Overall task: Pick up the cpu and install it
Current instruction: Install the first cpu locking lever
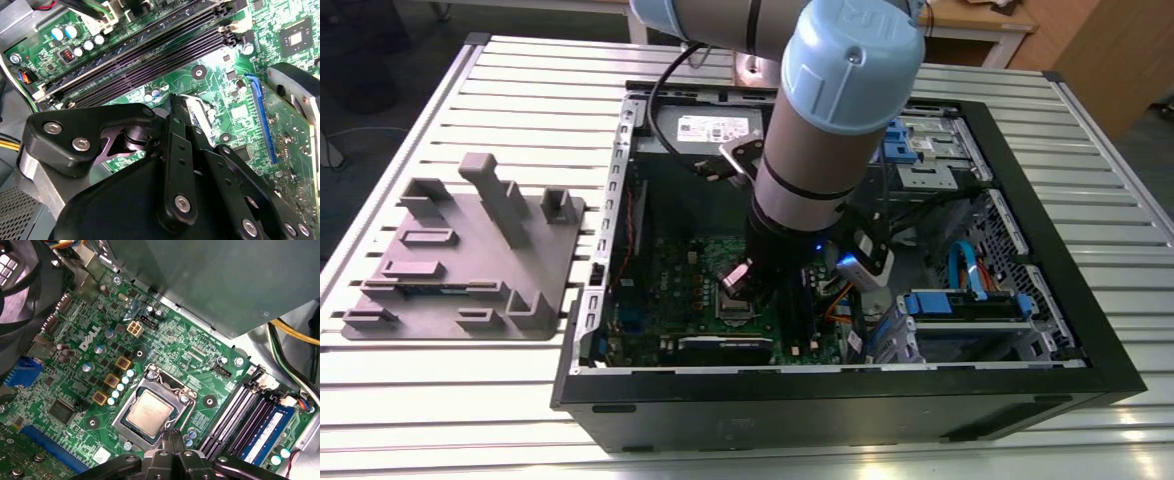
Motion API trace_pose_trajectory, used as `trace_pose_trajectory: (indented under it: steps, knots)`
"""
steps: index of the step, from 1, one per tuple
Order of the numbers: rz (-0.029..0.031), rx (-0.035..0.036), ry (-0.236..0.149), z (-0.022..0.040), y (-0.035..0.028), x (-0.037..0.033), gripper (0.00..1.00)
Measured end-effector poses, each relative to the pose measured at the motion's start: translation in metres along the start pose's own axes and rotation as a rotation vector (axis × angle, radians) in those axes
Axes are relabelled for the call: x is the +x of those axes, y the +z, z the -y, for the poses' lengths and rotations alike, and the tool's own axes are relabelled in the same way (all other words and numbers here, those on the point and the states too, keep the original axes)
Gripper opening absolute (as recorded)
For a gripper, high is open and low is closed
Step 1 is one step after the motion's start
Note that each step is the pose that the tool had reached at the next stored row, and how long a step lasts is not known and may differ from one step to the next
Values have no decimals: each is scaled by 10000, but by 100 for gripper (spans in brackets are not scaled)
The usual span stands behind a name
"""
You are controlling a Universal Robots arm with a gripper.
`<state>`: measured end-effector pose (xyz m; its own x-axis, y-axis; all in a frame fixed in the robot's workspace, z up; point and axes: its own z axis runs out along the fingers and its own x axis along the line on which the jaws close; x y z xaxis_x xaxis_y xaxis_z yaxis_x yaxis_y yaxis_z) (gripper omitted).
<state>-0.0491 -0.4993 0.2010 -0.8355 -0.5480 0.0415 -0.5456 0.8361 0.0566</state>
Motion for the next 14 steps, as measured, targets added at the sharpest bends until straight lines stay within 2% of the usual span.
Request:
trace_pose_trajectory:
  steps: [14]
  knots:
    - [29, 21, 35, 41, 91, 20, 10]
